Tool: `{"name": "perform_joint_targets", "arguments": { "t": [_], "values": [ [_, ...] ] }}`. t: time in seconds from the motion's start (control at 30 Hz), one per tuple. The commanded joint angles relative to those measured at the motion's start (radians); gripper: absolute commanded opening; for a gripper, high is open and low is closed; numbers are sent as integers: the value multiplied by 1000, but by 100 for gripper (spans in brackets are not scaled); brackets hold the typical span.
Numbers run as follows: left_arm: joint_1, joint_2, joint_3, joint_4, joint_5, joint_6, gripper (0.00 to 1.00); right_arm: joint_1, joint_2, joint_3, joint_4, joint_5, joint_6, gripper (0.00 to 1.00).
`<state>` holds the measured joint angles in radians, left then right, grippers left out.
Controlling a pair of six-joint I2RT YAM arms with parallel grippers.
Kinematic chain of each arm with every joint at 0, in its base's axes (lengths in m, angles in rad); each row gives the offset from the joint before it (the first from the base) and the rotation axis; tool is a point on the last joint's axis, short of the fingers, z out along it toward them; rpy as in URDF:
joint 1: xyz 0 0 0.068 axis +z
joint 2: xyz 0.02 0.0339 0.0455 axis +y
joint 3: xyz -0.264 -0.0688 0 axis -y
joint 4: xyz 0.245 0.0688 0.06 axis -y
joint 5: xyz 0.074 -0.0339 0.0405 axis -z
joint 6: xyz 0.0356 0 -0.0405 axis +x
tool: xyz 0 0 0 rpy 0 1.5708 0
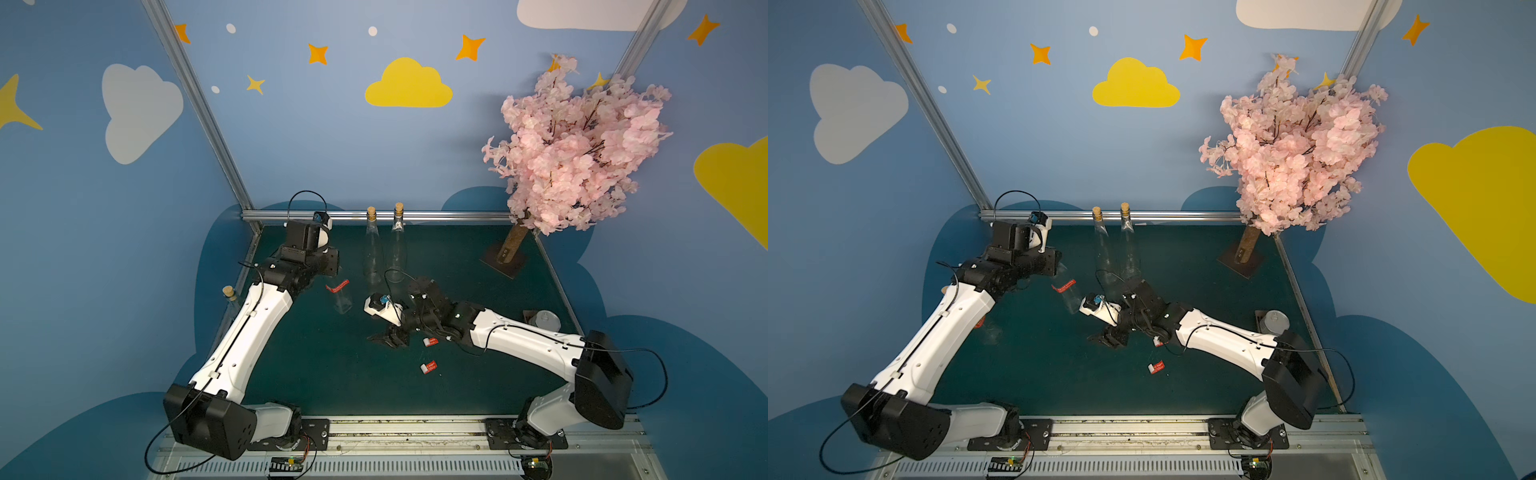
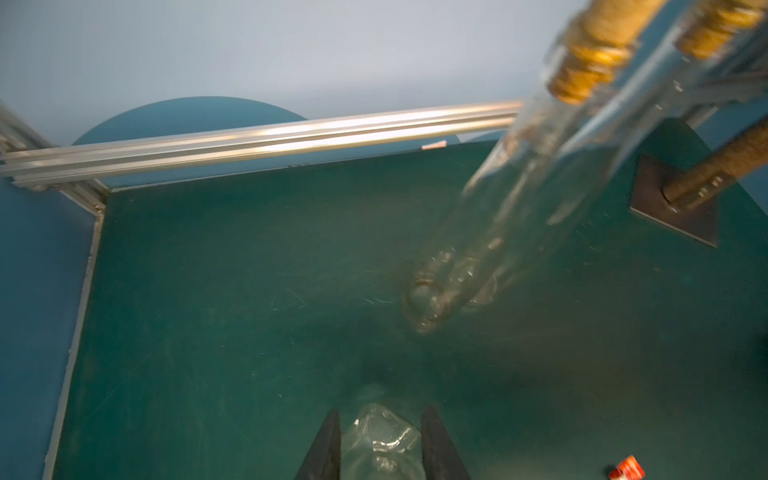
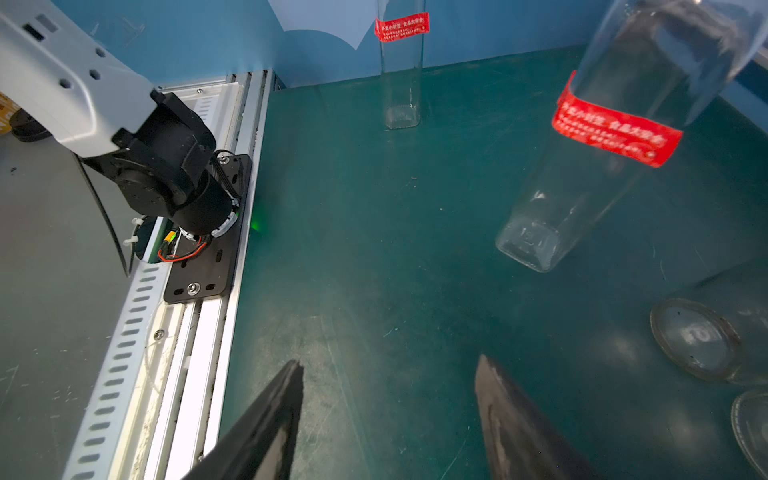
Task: Remove the label from the bottle
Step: Place the bottle at the center of the board.
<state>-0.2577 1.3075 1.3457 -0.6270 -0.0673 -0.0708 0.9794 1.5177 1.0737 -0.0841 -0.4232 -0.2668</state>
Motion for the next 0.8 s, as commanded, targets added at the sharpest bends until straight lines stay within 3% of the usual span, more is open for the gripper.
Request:
{"name": "perform_joint_targets", "arguments": {
  "t": [0.0, 0.37, 0.77],
  "values": [
    [-34, -40, -7, 22, 67, 53, 3, -18, -41, -40, 53, 0, 19, 67],
    [-225, 0, -10, 51, -94, -107, 3, -67, -47, -97, 149, -13, 42, 66],
    [-381, 74, -11, 112, -192, -124, 3, -128, -53, -129, 170, -32, 46, 66]
  ]
}}
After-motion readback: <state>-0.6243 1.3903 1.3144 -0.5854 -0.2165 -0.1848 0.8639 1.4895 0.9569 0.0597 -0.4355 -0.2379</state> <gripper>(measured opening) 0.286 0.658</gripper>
